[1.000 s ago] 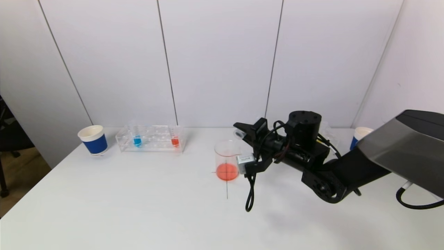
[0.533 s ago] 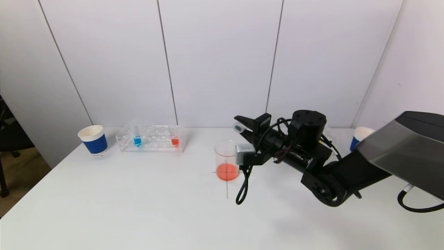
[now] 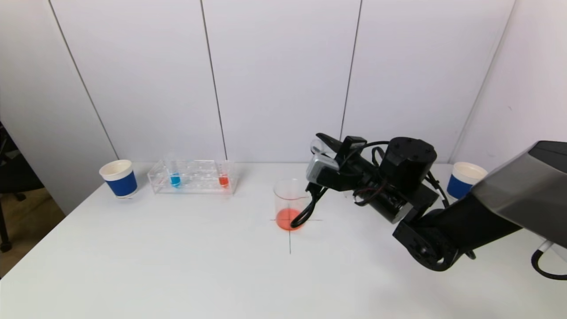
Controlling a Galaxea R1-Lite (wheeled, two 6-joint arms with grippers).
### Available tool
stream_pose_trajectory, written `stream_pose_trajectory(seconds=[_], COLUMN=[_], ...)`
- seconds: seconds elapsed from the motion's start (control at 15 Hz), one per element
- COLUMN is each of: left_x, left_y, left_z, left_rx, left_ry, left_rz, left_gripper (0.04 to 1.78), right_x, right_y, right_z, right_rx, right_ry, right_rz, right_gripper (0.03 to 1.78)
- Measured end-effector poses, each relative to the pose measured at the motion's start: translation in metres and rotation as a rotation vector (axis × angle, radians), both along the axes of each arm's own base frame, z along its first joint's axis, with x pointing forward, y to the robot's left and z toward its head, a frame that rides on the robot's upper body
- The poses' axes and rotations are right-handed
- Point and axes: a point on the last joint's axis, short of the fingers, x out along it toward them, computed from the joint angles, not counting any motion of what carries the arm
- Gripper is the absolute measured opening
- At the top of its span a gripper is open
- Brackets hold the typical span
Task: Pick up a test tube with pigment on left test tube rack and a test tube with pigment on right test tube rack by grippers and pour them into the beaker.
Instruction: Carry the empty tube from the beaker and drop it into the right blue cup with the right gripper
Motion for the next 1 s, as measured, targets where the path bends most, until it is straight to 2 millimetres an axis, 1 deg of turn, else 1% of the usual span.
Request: stream_pose_trajectory(seconds=[0.13,0.27,0.53,1.0], left_x=[0.0,0.0,0.0,0.0], left_y=[0.0,0.0,0.0,0.0], left_z=[0.0,0.0,0.0,0.0], left_rx=[0.0,0.0,0.0,-0.001], left_ry=[0.0,0.0,0.0,0.0], left_rz=[0.0,0.001,0.0,0.0], left_gripper=[1.76,1.76,1.76,1.76], right_x=[-0.003,-0.006,-0.011,-0.016], right_y=[0.0,-0.004,-0.015,-0.024], right_z=[0.009,0.024,0.049,0.085], right_rx=[0.076,0.162,0.309,0.596], right_ry=[0.025,0.038,0.055,0.094], right_rz=[-0.037,-0.077,-0.146,-0.247], right_gripper=[0.5,0.5,0.5,0.5])
